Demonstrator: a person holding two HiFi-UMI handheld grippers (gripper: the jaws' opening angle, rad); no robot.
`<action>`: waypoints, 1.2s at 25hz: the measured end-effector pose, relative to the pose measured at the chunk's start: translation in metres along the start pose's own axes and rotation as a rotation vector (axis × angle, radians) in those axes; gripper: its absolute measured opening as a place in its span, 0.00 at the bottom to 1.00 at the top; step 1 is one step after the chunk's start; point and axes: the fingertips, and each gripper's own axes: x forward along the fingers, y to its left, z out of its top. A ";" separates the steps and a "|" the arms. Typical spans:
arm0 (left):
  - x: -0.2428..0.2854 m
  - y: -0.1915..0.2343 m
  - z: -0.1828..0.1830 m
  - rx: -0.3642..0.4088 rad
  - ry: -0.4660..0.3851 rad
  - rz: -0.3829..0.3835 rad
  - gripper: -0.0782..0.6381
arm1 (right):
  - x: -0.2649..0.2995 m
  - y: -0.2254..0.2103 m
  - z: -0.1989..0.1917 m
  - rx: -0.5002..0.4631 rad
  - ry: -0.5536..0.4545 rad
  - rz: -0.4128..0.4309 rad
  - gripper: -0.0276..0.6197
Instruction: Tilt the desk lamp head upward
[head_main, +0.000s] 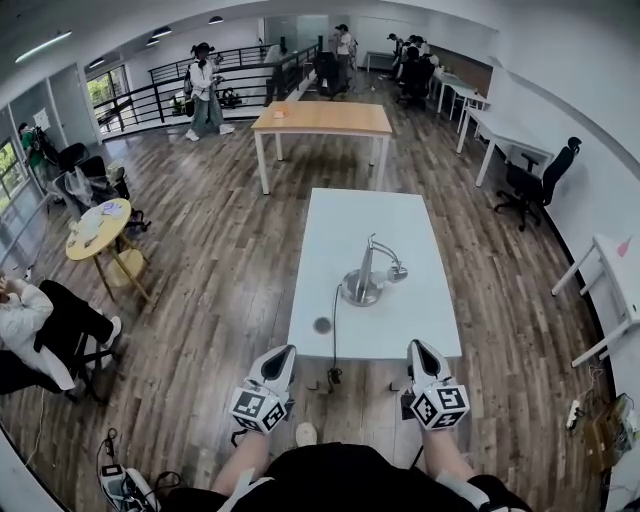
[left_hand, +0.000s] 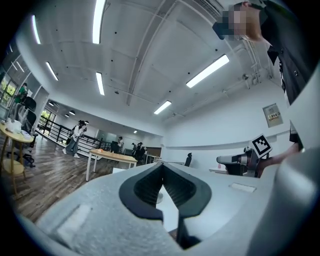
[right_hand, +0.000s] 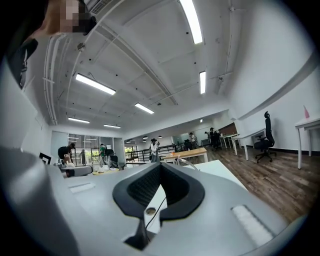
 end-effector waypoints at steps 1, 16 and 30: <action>0.006 0.010 0.001 -0.001 -0.003 -0.001 0.11 | 0.012 0.001 0.002 -0.005 -0.005 -0.001 0.05; 0.076 0.114 0.009 0.011 0.014 -0.062 0.11 | 0.133 0.022 -0.003 -0.028 0.010 -0.007 0.05; 0.149 0.102 -0.038 -0.027 0.090 -0.086 0.11 | 0.162 -0.043 -0.017 0.009 0.064 -0.051 0.05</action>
